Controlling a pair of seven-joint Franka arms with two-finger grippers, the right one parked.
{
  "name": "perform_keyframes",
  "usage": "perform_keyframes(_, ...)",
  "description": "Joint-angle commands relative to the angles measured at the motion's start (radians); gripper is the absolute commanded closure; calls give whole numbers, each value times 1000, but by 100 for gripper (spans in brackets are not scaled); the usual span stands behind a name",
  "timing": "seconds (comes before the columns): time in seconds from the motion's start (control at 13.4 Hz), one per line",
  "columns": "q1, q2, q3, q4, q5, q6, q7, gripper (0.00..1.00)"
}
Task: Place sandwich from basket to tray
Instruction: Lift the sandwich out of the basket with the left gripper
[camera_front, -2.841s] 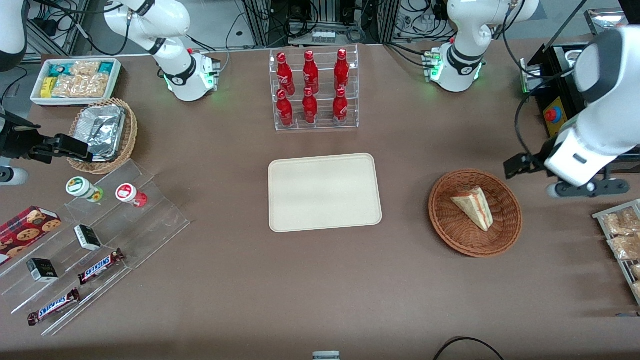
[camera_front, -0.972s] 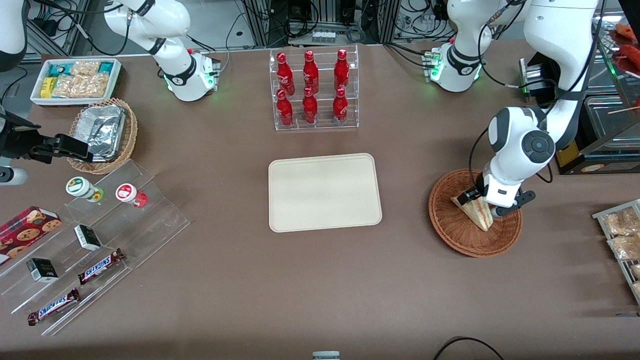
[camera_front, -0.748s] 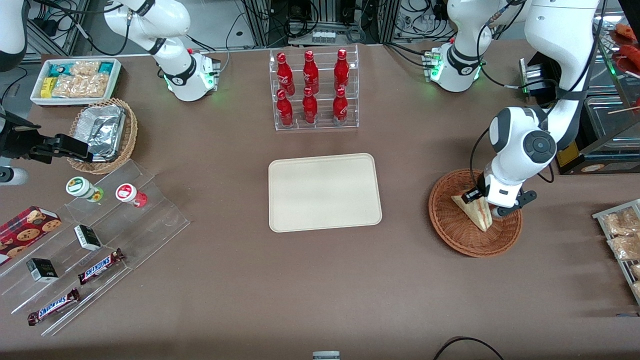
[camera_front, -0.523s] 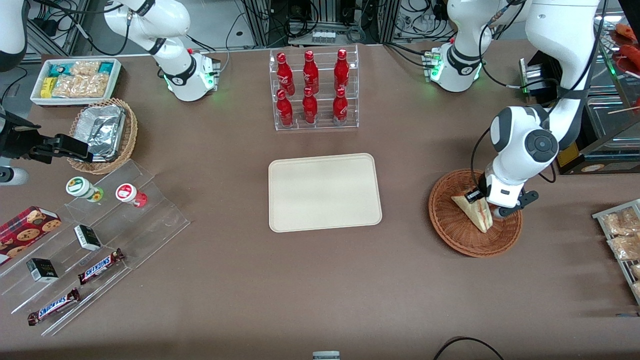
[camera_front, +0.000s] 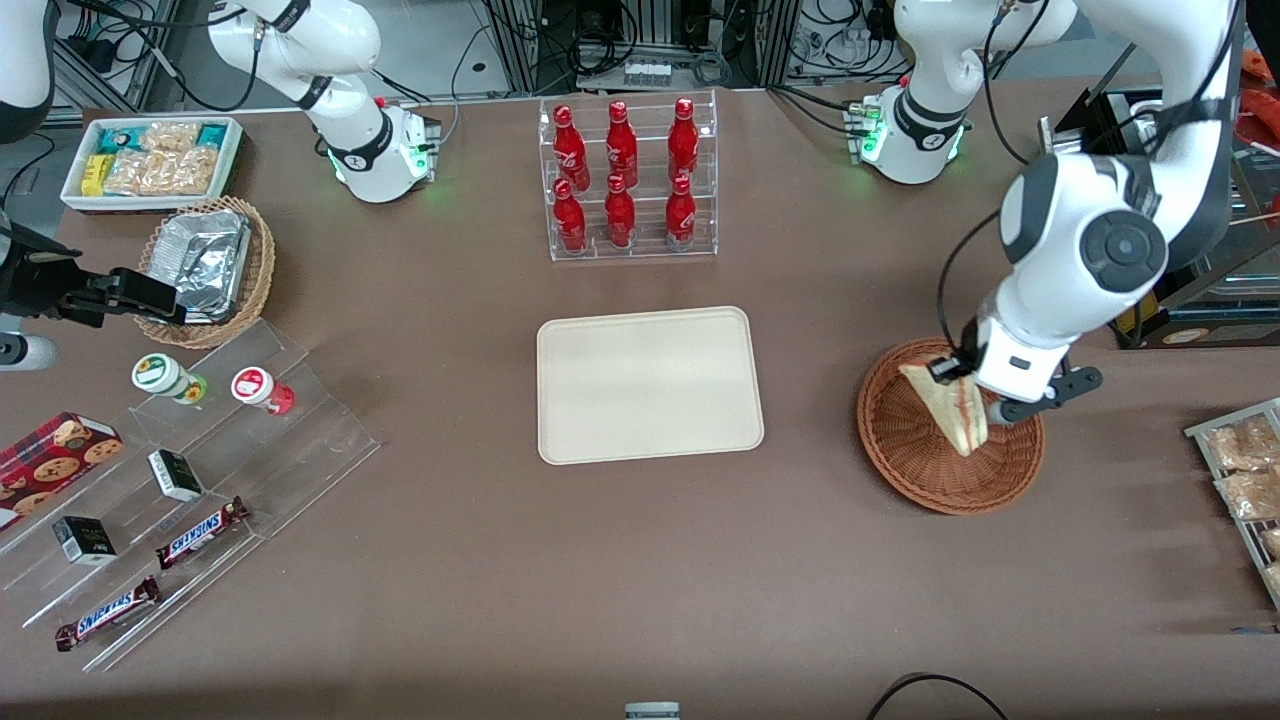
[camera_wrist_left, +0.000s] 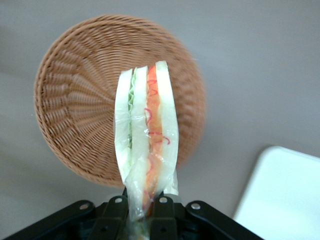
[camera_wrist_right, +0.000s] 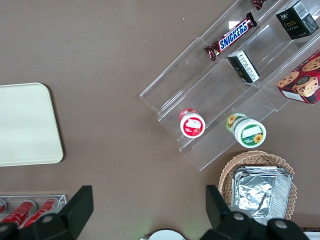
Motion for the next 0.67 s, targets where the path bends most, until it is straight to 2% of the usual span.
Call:
perform_keyframes(0.0,-122,27,5,110,5,-73,-31,100)
perform_keyframes(0.22,-268,79,5,163,8,-73,-141,100)
perform_keyframes(0.6,-464,269,5,292,5,-64,-161,100)
